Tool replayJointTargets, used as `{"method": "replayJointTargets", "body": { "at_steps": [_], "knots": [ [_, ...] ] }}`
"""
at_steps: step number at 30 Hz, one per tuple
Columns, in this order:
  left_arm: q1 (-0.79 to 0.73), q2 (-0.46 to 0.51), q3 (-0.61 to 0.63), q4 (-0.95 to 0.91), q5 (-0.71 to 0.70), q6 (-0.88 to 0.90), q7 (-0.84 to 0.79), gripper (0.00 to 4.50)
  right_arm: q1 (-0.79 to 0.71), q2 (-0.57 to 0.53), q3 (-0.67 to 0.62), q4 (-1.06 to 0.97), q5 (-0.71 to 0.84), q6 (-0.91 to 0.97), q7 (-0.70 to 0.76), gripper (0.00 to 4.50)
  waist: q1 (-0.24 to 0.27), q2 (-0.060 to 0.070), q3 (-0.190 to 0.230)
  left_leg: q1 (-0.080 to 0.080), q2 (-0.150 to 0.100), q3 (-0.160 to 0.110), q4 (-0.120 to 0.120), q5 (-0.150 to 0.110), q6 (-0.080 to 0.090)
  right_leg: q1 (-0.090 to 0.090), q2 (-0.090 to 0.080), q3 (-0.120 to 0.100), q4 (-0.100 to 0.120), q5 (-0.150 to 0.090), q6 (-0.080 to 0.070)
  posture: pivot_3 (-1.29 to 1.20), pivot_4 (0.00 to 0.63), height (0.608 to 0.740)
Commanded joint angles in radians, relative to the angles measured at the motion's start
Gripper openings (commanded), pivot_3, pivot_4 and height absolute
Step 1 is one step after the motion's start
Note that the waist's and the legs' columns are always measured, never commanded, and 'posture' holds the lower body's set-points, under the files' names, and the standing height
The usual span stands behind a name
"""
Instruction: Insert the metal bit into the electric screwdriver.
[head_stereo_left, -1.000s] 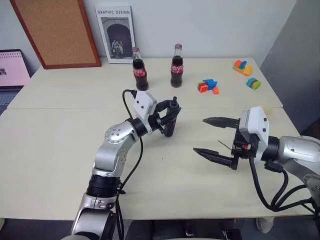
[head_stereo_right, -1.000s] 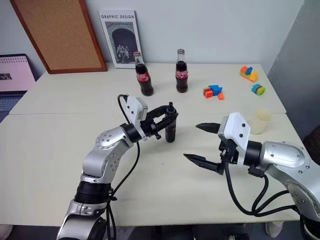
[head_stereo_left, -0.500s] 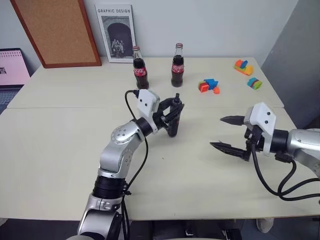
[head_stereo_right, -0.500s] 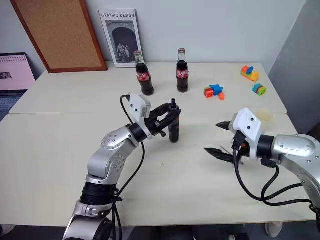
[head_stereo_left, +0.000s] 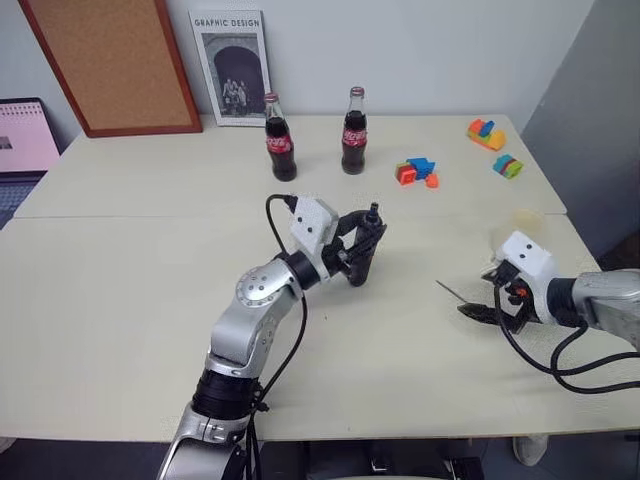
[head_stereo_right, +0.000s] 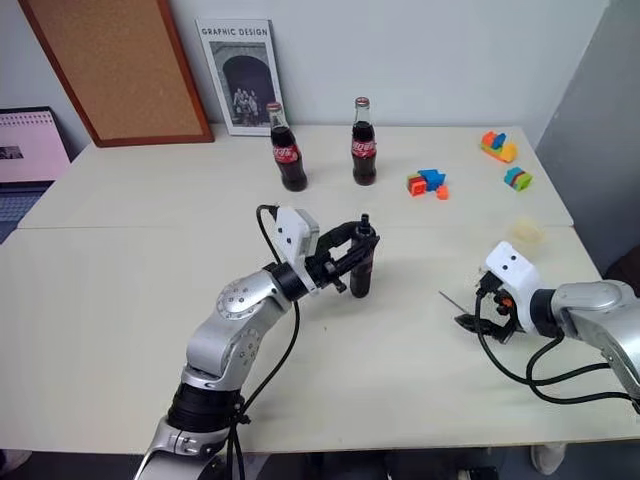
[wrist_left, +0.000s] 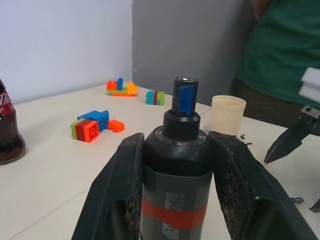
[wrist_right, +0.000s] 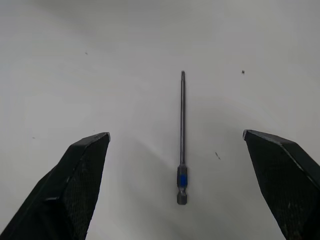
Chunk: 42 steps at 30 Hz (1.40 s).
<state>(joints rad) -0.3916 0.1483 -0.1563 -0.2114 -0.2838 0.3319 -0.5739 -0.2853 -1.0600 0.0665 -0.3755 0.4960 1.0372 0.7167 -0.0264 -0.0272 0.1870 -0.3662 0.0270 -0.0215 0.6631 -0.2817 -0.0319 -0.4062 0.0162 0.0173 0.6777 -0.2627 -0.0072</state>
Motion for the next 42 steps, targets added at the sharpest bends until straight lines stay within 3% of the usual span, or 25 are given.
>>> {"method": "replayJointTargets", "body": {
  "at_steps": [1, 8, 11, 16, 27, 36, 42],
  "knots": [
    [0.015, -0.004, -0.026, -0.037, 0.012, -0.036, 0.005, 1.63, -0.058, -0.002, 0.060, 0.048, -0.060, -0.002, 0.013, 4.50, 0.000, 0.000, 0.000, 0.000, 0.000, 0.000, 0.000, 0.000, 0.000, 0.000, 0.000, 0.000, 0.000, 0.000, 0.000, 0.00, 0.150, 0.740],
    [0.024, -0.005, -0.042, -0.028, 0.028, -0.063, 0.005, 1.63, -0.151, 0.036, 0.161, 0.167, -0.114, 0.000, 0.073, 4.50, 0.001, 0.000, 0.000, 0.000, 0.000, 0.000, 0.000, 0.000, 0.000, 0.000, 0.000, 0.000, -0.001, 0.000, 0.000, 0.00, 0.150, 0.740],
    [0.025, -0.007, -0.049, -0.023, 0.037, -0.075, 0.009, 1.63, -0.193, 0.058, 0.205, 0.224, -0.143, -0.002, 0.100, 4.04, -0.001, 0.000, 0.000, 0.000, 0.000, 0.000, 0.000, 0.000, 0.000, 0.000, 0.000, 0.000, -0.001, 0.000, 0.000, 0.00, 0.150, 0.740],
    [0.033, -0.008, -0.061, -0.022, 0.049, -0.091, 0.013, 1.63, -0.234, 0.060, 0.259, 0.267, -0.194, -0.011, 0.145, 2.62, -0.001, 0.000, 0.000, 0.000, 0.000, 0.000, 0.000, 0.000, 0.000, 0.000, 0.000, 0.000, -0.001, 0.000, 0.000, 0.00, 0.150, 0.740],
    [0.027, -0.007, -0.065, -0.002, 0.060, -0.111, 0.013, 1.63, -0.235, 0.080, 0.270, 0.245, -0.220, 0.019, 0.185, 0.06, 0.000, 0.000, 0.000, 0.000, 0.000, -0.001, 0.000, 0.000, 0.000, 0.000, 0.000, -0.001, -0.001, 0.000, 0.000, 0.00, 0.150, 0.740],
    [0.003, 0.007, -0.049, 0.005, 0.034, -0.114, -0.017, 1.63, -0.236, 0.119, 0.158, 0.229, -0.169, 0.082, 0.165, 0.00, -0.001, 0.000, 0.000, 0.000, 0.000, -0.001, 0.000, 0.000, 0.000, 0.000, 0.000, -0.001, -0.001, 0.000, 0.000, 0.00, 0.150, 0.740],
    [-0.028, 0.066, -0.011, -0.010, -0.013, -0.072, -0.079, 1.63, -0.179, 0.224, -0.120, 0.096, -0.053, 0.116, 0.096, 0.00, 0.000, 0.000, 0.000, -0.001, 0.001, -0.001, 0.000, 0.000, 0.000, -0.001, 0.000, -0.001, -0.001, 0.000, 0.000, 0.00, 0.150, 0.740]
  ]
}}
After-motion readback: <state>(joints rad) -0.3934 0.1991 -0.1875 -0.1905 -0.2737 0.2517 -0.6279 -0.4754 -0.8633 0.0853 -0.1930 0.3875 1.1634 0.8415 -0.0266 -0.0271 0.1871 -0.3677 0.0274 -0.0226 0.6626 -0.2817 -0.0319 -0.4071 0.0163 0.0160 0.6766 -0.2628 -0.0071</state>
